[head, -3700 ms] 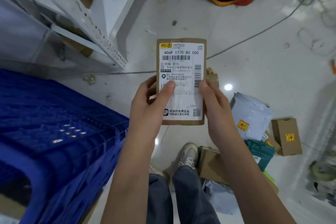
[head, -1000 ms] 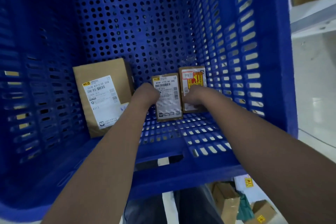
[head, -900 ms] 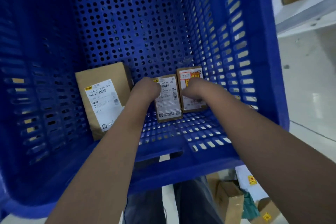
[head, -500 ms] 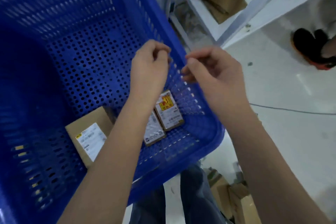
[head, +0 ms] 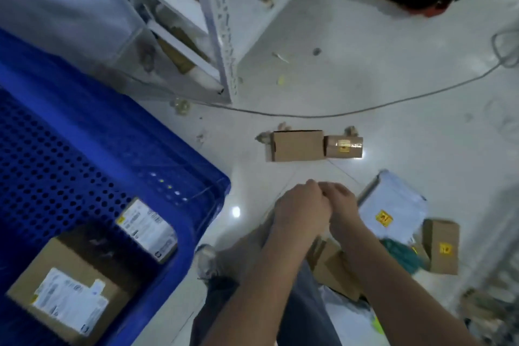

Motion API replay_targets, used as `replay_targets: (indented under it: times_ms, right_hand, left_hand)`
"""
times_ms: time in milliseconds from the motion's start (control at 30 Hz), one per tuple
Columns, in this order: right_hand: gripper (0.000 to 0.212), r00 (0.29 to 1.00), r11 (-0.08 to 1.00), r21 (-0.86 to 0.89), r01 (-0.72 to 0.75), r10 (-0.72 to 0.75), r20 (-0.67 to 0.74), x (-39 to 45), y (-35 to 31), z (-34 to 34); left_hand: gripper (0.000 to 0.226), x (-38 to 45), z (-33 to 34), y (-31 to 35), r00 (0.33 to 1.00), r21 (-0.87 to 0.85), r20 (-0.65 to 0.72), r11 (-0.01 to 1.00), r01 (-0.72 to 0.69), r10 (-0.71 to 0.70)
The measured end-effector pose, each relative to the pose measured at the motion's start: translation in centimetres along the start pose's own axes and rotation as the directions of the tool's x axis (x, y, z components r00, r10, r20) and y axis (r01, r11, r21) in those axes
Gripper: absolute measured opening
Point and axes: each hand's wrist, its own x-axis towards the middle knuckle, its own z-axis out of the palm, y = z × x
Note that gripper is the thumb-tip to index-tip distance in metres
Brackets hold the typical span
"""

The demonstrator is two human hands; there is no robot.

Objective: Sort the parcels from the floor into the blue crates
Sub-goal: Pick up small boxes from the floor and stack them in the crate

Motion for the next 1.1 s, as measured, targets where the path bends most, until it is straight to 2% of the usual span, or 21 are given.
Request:
replay_targets:
  times_ms: [67, 133, 233, 333, 433, 533, 667, 767, 867, 933, 1033, 1100]
  right_hand:
    - [0.011, 0.984, 0.985, 0.004, -0.174, 0.173, 0.052, 2.4, 2.2, -1.2]
    - [0.006, 0.958, 0.963, -0.078, -0.256, 0.264, 0.111, 4.7, 3.1, -2.2]
    - [0.005, 0.938, 0.935, -0.253, -0.25, 0.298, 0.175, 8.4, 4.5, -3.5]
    - [0.016, 0.955, 0.936, -0.294, -0.192, 0.247, 0.166, 12.8, 4.9, -4.2]
    - [0.012, 0.971, 0.945, -0.285, -0.158, 0.201, 0.128, 17.2, 5.2, -4.4]
    - [0.011, 0.986, 0.961, -0.261, -0.09, 0.122, 0.111, 22.0, 6.1, -3.8]
    - [0.037, 0.992, 0.939, -0.343, 0.009, 0.035, 0.12, 27.8, 7.2, -1.9]
    - [0.049, 0.992, 0.924, -0.381, 0.026, 0.024, 0.126, 31.9, 8.0, 0.0]
    - [0.054, 0.997, 0.943, -0.334, 0.005, 0.02, 0.072, 35.9, 8.6, 1.4]
    - [0.045, 1.0, 0.948, -0.318, -0.005, 0.007, 0.006, 38.2, 8.9, 2.0]
    - [0.011, 0.991, 0.928, -0.373, -0.007, -0.044, -0.128, 40.9, 9.2, 2.4]
    - [0.007, 0.979, 0.955, -0.297, -0.006, -0.055, -0.196, 41.9, 9.4, 2.5]
  left_hand:
    - [0.026, 3.5, 2.4, -1.1, 0.983, 0.003, 0.125, 0.991, 0.135, -0.135]
    - [0.026, 6.7, 4.3, -2.8, 0.949, 0.02, 0.199, 0.969, 0.245, -0.244]
    - [0.028, 11.1, 5.8, -5.6, 0.902, -0.065, 0.24, 0.921, 0.383, -0.358]
    - [0.034, 16.1, 6.2, -7.5, 0.873, -0.218, 0.182, 0.847, 0.484, -0.452]
    - [0.025, 21.0, 6.8, -8.5, 0.878, -0.298, 0.148, 0.826, 0.479, -0.456]
    - [0.014, 25.7, 7.9, -9.6, 0.9, -0.287, 0.127, 0.854, 0.435, -0.416]
    - [0.047, 31.2, 9.7, -11.0, 0.91, -0.34, 0.117, 0.845, 0.412, -0.397]
    - [0.058, 34.7, 11.1, -12.4, 0.911, -0.408, 0.135, 0.815, 0.411, -0.391]
    - [0.064, 38.0, 12.3, -14.2, 0.909, -0.445, 0.135, 0.796, 0.411, -0.395]
    - [0.066, 39.6, 13.1, -15.5, 0.906, -0.46, 0.122, 0.786, 0.413, -0.404]
    - [0.06, 41.5, 14.1, -17.1, 0.918, -0.494, 0.094, 0.782, 0.38, -0.386]
    - [0.048, 42.2, 14.5, -17.8, 0.923, -0.579, 0.064, 0.739, 0.344, -0.38]
